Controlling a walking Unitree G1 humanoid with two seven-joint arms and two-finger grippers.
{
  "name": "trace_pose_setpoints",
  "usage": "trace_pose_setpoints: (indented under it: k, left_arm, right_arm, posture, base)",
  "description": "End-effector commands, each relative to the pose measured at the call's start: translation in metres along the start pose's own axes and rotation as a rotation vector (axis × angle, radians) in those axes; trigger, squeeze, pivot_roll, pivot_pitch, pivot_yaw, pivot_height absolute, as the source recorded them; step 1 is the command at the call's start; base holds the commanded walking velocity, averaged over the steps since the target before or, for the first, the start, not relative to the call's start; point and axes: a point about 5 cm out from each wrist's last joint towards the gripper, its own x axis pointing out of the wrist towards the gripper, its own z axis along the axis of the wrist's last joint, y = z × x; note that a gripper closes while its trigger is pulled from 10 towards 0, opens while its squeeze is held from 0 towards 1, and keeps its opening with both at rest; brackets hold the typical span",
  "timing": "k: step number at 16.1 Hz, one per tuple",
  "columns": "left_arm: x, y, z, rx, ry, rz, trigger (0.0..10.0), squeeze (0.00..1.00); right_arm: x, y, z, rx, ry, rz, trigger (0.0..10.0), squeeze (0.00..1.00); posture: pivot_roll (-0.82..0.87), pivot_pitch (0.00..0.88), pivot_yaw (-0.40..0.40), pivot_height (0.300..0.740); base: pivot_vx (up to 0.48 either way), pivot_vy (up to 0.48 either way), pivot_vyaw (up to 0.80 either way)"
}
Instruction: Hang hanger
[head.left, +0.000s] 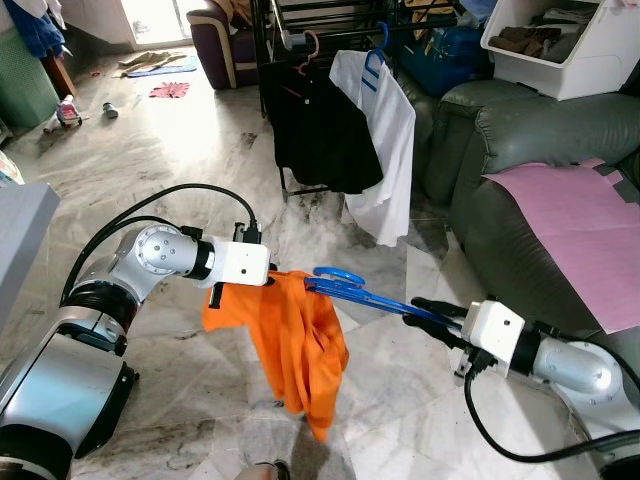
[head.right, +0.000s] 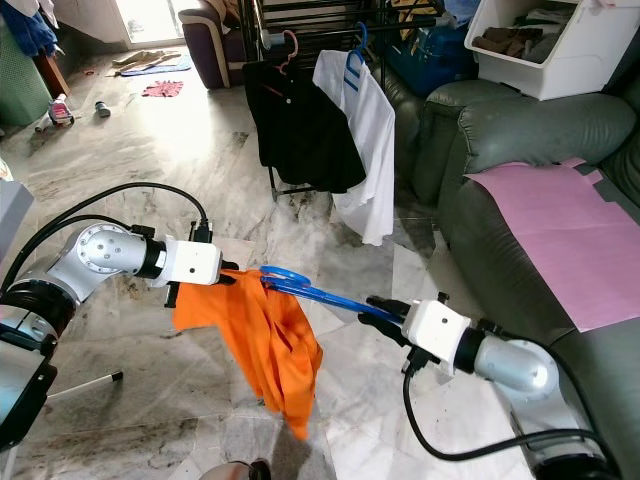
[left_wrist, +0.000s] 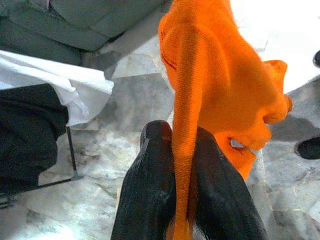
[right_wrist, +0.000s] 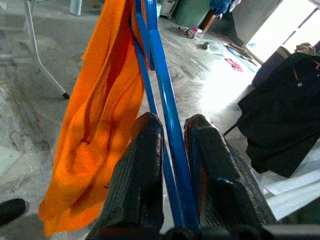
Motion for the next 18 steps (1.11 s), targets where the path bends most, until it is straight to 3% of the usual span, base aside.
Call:
trace_pose_setpoints:
  k: [1,5,10,11,12,14,15,16,18]
  left_arm:
    - [-0.002,-0.003,-0.005,-0.028,0.009,0.002,0.0,0.00]
    - [-0.006,-0.008,-0.014,-0.098,0.025,0.023,0.0,0.00]
    - [-0.007,-0.004,-0.012,-0.090,0.013,0.055,0.0,0.00]
    - [-0.006,-0.003,-0.011,-0.097,0.011,0.061,0.0,0.00]
    - [-0.004,0.005,-0.007,-0.165,-0.023,0.127,0.0,0.00]
    - [-0.003,0.011,-0.004,-0.214,-0.060,0.178,0.0,0.00]
    - [-0.004,0.021,-0.001,-0.254,-0.076,0.260,0.0,0.00]
    - [-0.004,0.022,-0.001,-0.269,-0.078,0.280,0.0,0.00]
    - [-0.005,0.024,-0.006,-0.309,-0.047,0.342,0.0,0.00]
  right_arm:
    - [-0.004,-0.005,-0.002,-0.026,0.043,0.023,10.0,1.00]
    - [-0.028,-0.058,-0.003,-0.098,0.145,-0.139,10.0,1.00]
    - [-0.045,-0.096,0.009,-0.194,0.169,-0.288,10.0,1.00]
    - [-0.046,-0.100,0.010,-0.202,0.163,-0.325,10.0,1.00]
    - [-0.048,-0.103,0.011,-0.164,0.129,-0.434,10.0,1.00]
    - [-0.049,-0.102,0.009,-0.138,0.120,-0.504,10.0,1.00]
    - [-0.053,-0.098,0.001,-0.082,0.107,-0.640,10.0,1.00]
    - [-0.055,-0.097,-0.002,-0.074,0.114,-0.675,10.0,1.00]
    - [-0.073,-0.103,-0.010,-0.029,0.127,-0.942,10.0,1.00]
  posture:
    - [-0.07,0.053,0.057,0.740]
    - [-0.07,0.062,0.055,0.740]
    - [-0.07,0.065,0.051,0.740]
    - [-0.07,0.065,0.051,0.740]
    - [-0.07,0.065,0.051,0.740]
    - [-0.07,0.065,0.051,0.740]
    - [-0.08,0.066,0.055,0.740]
    - [-0.08,0.066,0.055,0.740]
    - [-0.08,0.067,0.062,0.740]
  base:
    - [0.000,0.000,0.00]
    - [0.000,0.000,0.00]
    - [0.000,0.000,0.00]
    - [0.000,0.000,0.00]
    - [0.000,0.000,0.00]
    - [0.000,0.000,0.00]
    - [0.000,0.000,0.00]
    - [0.000,0.000,0.00]
    - [0.000,0.000,0.00]
